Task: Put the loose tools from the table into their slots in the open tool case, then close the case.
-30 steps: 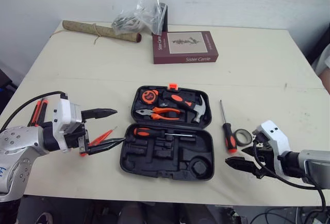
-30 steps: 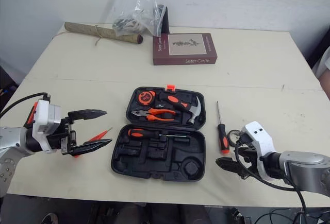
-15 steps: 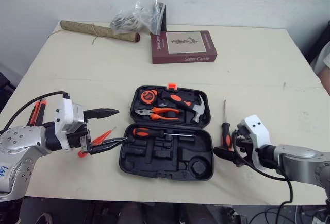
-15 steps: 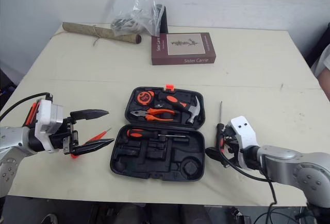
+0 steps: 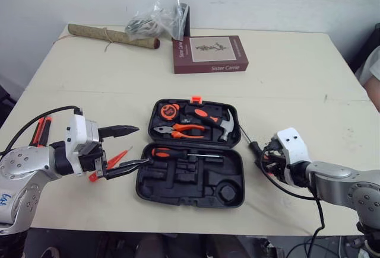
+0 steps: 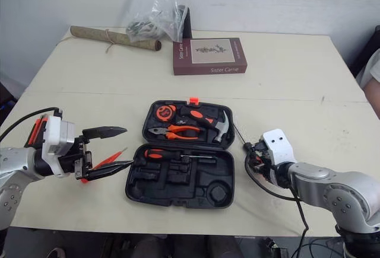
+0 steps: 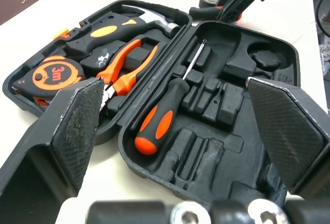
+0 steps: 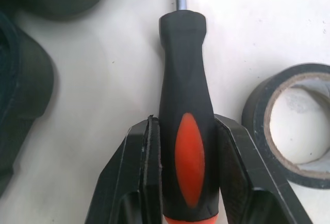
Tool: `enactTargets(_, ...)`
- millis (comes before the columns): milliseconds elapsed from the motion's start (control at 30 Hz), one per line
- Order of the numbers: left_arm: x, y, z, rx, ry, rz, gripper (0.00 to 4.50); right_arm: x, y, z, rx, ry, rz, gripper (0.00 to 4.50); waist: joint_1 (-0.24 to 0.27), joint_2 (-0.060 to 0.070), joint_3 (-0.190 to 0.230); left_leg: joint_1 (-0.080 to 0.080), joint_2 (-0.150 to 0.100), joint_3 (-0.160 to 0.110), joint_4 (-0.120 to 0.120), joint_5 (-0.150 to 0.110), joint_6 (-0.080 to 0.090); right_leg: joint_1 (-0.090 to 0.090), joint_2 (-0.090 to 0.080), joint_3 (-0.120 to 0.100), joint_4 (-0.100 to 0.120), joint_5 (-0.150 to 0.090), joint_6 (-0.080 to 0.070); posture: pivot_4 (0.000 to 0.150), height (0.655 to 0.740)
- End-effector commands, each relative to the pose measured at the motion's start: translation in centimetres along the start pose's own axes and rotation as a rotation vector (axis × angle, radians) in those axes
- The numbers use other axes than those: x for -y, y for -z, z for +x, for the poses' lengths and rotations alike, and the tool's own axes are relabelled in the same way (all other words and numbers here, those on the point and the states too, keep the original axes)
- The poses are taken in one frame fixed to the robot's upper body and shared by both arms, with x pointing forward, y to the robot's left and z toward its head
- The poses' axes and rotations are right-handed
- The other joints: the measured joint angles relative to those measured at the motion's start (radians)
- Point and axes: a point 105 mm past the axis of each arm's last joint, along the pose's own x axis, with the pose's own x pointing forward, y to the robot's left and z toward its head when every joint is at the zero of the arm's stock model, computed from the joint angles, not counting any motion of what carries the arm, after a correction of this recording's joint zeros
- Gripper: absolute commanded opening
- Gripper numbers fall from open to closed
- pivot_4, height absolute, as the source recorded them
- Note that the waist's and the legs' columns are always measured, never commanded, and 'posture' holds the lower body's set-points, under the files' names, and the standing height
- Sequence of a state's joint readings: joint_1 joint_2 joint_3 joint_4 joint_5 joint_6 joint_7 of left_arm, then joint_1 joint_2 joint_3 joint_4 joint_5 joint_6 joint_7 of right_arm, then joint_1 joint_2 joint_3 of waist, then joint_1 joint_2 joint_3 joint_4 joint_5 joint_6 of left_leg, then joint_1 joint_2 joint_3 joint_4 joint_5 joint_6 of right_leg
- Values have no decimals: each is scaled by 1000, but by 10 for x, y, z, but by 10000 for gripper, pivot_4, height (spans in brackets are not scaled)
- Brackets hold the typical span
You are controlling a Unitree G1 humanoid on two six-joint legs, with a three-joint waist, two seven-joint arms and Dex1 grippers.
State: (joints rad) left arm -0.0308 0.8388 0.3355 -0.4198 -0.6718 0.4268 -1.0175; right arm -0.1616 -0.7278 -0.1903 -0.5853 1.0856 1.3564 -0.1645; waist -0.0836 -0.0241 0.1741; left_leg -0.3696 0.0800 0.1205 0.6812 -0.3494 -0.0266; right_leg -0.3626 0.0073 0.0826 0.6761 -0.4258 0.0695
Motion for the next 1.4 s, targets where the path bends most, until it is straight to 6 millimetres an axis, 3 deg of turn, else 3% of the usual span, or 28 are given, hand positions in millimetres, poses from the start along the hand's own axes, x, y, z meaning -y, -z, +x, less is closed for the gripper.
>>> enactTargets(33,2,-8,-1,24,1,36,45000,9,7,-6,11,78,50,9812,0,0,0,0,0,0,0,0,0,0,0,0,0,0,0,1500,7400)
enactTargets(167,2,-7,-2,23,-2,35,45000,6,-3,-7,115,87,85,9812,1,0,0,0,0,0,0,0,0,0,0,0,0,0,0,1500,7400)
enactTargets(333,1,-7,1,32,2,52,45000,-14,-36,-18,308,-65,84,9812,-2,1,1,0,0,0,0,0,0,0,0,0,0,0,0,1500,7400)
enactTargets(433,-1,-8,0,30,2,59,45000,-5,-47,-27,372,-44,54,9812,-2,2,1,0,0,1,-1,0,0,-1,1,0,0,0,0,1500,7400)
enactTargets(567,4,-7,-5,19,30,28,45000,-14,-76,-40,447,-168,-135,9812,-2,3,2,0,0,1,0,0,0,-1,0,0,0,0,0,1500,7400)
enactTargets(633,5,-5,-6,12,29,29,45000,-27,-82,-42,411,-267,-333,9812,-5,5,3,0,0,1,0,0,0,-1,0,1,0,0,0,1500,7400)
enactTargets(733,11,-2,-6,-8,55,13,45000,-49,-77,-40,324,-438,-597,9812,-4,6,4,1,0,0,-1,0,-1,0,1,0,0,0,0,1500,7400)
enactTargets(900,27,7,-13,-48,115,21,45000,-77,-59,-38,161,-678,-791,9812,-4,6,4,0,0,0,0,0,0,0,0,0,-2,0,0,1500,7400)
enactTargets(1067,35,16,-21,-97,117,-20,45000,-74,-36,-24,-41,-688,-962,9812,-2,6,4,0,0,-1,1,0,1,0,-2,-1,-1,0,0,1500,7400)
enactTargets(1233,37,17,-22,-99,103,-49,45000,-100,-39,-10,-25,-704,-967,9812,-9,6,4,0,0,-1,2,0,1,0,-2,-1,1,0,0,1500,7400)
enactTargets(1400,40,17,-21,-94,106,-68,45000,-101,-42,-4,-36,-659,-964,9812,-10,6,4,-1,0,-1,2,0,1,-3,-2,-1,3,-1,-1,1500,7400)
